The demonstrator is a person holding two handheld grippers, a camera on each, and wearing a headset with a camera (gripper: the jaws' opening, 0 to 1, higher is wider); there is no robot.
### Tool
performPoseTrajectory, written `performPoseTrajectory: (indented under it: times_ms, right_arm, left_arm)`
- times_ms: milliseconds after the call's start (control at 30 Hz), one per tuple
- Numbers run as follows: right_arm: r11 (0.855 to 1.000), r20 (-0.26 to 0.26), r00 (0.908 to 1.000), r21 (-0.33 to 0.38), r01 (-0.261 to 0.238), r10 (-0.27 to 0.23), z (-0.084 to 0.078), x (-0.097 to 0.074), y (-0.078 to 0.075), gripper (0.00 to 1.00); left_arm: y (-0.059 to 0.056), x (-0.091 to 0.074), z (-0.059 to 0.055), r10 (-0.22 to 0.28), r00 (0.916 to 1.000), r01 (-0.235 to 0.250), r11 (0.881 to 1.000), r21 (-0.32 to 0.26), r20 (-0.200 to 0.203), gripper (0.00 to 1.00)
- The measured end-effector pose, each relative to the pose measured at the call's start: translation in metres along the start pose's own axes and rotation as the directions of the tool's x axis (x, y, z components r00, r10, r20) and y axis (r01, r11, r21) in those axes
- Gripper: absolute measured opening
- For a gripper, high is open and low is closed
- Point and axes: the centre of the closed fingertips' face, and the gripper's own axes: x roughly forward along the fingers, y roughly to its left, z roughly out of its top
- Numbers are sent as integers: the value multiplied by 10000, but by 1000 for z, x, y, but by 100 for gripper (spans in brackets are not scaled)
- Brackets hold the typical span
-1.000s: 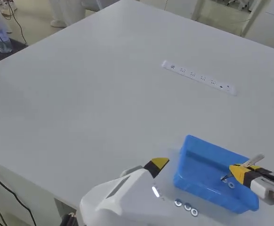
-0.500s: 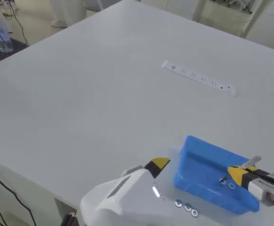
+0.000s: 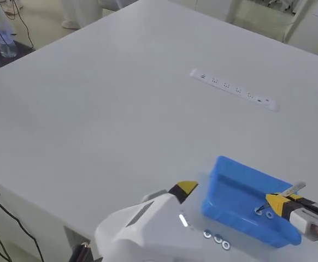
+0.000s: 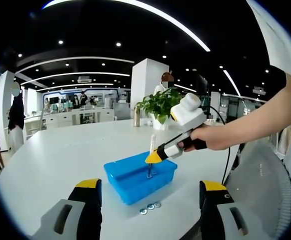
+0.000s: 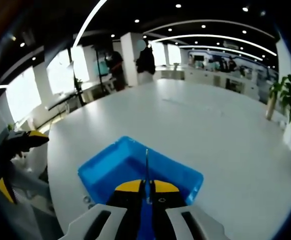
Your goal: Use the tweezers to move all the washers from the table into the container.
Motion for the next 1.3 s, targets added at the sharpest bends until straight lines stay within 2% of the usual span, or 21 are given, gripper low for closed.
performPoseTrajectory:
  times_ms: [167, 333, 600, 767, 967, 1133, 1300]
  right_arm:
    - [9999, 323, 9995, 167, 30, -35, 7, -9, 3, 3]
    - [10000, 473, 9989, -16, -14, 15, 12, -21, 12, 3]
    - [9997, 920, 9957, -235, -96, 117, 26, -45, 17, 3]
    - [9995, 1242, 9918, -89, -307, 315, 37, -56, 31, 3]
    - [9973, 1195, 9901, -122, -729, 738, 34, -56, 47, 3]
    - [9935, 1013, 9883, -158, -1128, 1138, 27, -52, 68, 3]
    - [9901, 775, 9870, -167, -1396, 1405, 18, -47, 78, 3]
  left_arm:
    - [-1, 0, -1, -5, 10000, 5, 9999, 140, -53, 81]
    - [-1, 0, -1, -2, 10000, 5, 9996, 269, -99, 81]
    - [-3, 0, -2, -3, 9999, 11, 9988, 488, -159, 80]
    - [-1, 0, -1, 101, 9999, -94, 9983, 572, -132, 80]
    - [-2, 0, -1, 62, 9999, -53, 9976, 690, -138, 80]
    - [-2, 0, 0, 121, 9999, -114, 9973, 730, -87, 80]
    - [0, 0, 2, 231, 9997, -232, 9964, 810, 20, 80]
